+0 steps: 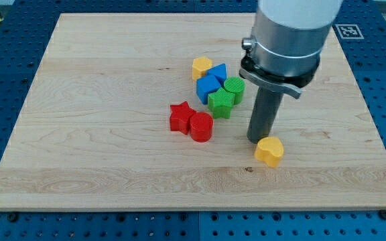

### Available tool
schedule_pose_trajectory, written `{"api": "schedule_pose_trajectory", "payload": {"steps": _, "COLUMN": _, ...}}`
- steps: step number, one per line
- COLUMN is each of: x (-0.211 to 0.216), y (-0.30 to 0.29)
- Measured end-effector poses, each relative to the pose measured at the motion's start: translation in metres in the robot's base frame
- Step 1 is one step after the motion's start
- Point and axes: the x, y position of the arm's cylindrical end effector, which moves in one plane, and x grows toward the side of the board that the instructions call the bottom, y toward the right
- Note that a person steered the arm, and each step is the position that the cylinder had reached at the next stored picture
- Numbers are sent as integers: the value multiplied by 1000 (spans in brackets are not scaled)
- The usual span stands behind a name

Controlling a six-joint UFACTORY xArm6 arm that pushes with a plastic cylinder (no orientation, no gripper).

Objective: Place the yellow heart diagonally at the bottom right side of the green circle

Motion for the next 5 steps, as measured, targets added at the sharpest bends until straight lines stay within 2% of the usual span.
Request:
{"api": "schedule_pose_trajectory", "payload": {"steps": 3, "x": 1, "y": -16}}
{"api": "schedule_pose_trajectory", "payload": {"steps": 4, "x": 15, "y": -51}}
{"api": "schedule_pose_trajectory", "payload": {"steps": 5, "x": 30, "y": -54}}
